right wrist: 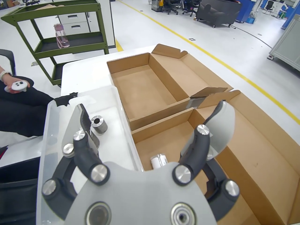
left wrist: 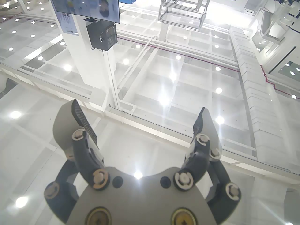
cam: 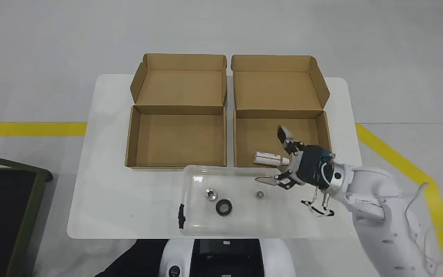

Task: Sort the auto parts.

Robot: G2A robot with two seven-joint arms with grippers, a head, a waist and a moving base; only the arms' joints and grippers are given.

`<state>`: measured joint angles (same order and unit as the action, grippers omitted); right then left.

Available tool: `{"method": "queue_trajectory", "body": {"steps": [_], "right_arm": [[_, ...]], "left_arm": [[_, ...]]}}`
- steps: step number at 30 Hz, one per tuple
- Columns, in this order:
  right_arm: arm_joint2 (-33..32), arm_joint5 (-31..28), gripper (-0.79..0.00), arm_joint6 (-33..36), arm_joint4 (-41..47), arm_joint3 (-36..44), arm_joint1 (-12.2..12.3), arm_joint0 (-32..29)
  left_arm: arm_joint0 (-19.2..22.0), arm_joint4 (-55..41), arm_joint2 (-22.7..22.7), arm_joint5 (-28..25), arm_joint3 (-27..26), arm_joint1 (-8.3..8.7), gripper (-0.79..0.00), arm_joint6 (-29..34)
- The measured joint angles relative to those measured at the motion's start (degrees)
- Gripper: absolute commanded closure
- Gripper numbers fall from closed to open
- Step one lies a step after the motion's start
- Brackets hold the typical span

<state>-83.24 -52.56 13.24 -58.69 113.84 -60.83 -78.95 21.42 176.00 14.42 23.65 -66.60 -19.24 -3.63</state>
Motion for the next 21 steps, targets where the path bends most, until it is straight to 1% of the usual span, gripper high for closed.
{"method": "queue_trajectory", "body": {"steps": [7,11,15,21], "right_arm": [[-3.1,-3.3,-0.785,-0.4,-3.4,4.4,0.8,-5.7],[-3.4,-4.3,-0.785,1.4,-6.9,7.1,1.2,-8.2],[-2.1,-4.7,-0.785,5.9,-11.2,10.1,1.5,-10.1],[0.8,-4.7,-0.785,12.4,-14.4,12.5,2.0,-11.1]], "left_arm": [[0.0,0.0,0.0,0.0,0.0,0.00,-0.785,0.0],[0.0,0.0,0.0,0.0,0.0,0.00,-0.785,0.0],[0.0,0.0,0.0,0.0,0.0,0.00,-0.785,0.0],[0.0,0.0,0.0,0.0,0.0,0.00,-0.785,0.0]]}}
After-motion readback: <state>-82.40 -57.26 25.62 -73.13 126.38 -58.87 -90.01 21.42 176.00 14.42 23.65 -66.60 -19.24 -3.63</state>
